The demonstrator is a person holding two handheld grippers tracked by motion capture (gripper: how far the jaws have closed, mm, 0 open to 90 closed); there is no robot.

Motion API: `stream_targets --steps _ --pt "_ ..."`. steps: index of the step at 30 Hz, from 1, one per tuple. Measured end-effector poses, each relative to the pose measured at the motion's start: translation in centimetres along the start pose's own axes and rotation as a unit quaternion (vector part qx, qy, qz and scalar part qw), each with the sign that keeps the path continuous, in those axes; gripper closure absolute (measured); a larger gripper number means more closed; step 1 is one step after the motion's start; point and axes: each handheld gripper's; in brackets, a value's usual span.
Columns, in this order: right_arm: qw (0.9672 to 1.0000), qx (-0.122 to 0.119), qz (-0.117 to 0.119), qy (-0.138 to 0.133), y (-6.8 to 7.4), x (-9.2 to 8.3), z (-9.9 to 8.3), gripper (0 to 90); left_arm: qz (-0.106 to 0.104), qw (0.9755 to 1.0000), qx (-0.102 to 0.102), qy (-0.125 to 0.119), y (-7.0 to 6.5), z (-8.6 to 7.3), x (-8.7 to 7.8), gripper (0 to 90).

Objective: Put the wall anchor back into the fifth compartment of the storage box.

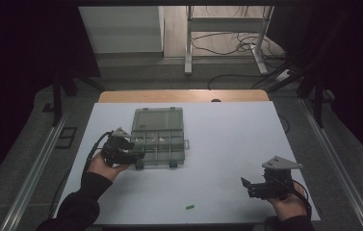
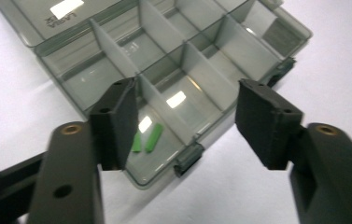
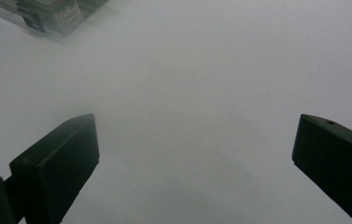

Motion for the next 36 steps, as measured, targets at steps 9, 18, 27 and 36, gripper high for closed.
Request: stream_targets --steps 9,18,27,36 --pt "1.0000 0.002 -0.001 0.000 0.0 0.0 -0.1 1.0 -0.021 0.9997 0.005 -0.009 -0.9 0.3 -0.3 18.8" --pt "1.0000 0.001 0.000 0.000 0.0 0.0 -0.1 1.0 -0.045 0.9987 0.024 -0.008 -2.2 0.5 -0.2 7.6" --pt "1.0000 0.000 0.001 0.001 0.0 0.0 0.0 1.0 -0.051 0.9973 0.052 -0.007 -3.7 0.6 0.1 0.0" --pt "1.0000 0.000 0.001 0.002 0.0 0.1 0.0 1.0 -0.063 0.9952 0.073 0.013 -5.6 0.8 0.8 0.0"
Point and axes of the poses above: each handheld gripper's, and its own axes: x roughly forward along the jaws, z roughly out of its top, y roughly to its left, and after that the axes turned 5 degrees about y, right-handed
